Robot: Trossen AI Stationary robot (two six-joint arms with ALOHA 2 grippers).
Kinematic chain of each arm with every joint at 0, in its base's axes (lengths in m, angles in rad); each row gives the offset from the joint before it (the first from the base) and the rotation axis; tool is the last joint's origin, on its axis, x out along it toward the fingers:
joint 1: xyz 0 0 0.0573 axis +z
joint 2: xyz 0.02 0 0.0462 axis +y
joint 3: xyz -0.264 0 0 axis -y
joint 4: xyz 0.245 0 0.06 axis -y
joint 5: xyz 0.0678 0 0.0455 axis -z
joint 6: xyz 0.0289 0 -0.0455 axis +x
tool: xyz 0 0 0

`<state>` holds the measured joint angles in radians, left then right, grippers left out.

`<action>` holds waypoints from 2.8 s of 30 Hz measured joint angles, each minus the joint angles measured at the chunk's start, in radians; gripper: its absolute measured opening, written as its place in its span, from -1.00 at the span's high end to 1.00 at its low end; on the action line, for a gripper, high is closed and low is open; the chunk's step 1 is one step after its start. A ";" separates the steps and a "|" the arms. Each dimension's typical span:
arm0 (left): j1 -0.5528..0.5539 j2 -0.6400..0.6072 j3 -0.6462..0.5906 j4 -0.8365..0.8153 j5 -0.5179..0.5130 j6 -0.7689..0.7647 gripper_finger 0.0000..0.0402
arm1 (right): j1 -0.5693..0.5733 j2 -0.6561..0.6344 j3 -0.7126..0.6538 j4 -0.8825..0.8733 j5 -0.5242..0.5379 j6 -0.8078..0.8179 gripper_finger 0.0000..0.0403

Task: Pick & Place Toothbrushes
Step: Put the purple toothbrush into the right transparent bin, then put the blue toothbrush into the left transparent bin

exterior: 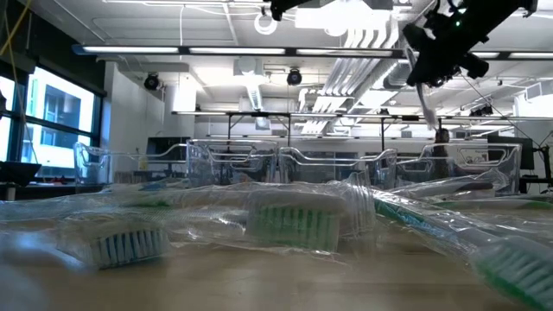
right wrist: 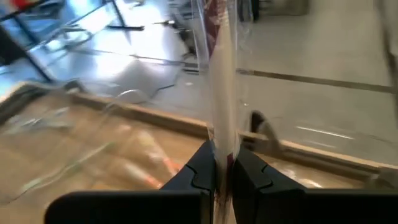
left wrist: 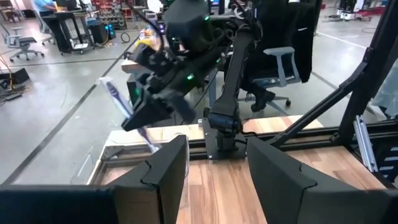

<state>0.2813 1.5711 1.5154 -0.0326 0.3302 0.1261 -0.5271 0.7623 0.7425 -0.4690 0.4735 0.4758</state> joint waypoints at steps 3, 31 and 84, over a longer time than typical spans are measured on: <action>0.000 0.000 0.000 -0.001 0.000 0.000 0.17 | -0.037 0.039 0.000 0.001 0.032 0.000 0.92; 0.000 0.000 0.000 -0.053 0.000 0.000 0.17 | -0.360 0.425 0.000 -0.030 -0.290 0.056 0.92; 0.000 0.002 0.000 -0.090 -0.002 -0.003 0.17 | -0.146 0.088 0.000 0.175 -0.605 -0.032 0.79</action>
<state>0.2810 1.5726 1.5154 -0.1226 0.3283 0.1226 -0.6726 0.8505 0.7425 -0.2937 -0.1314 0.4438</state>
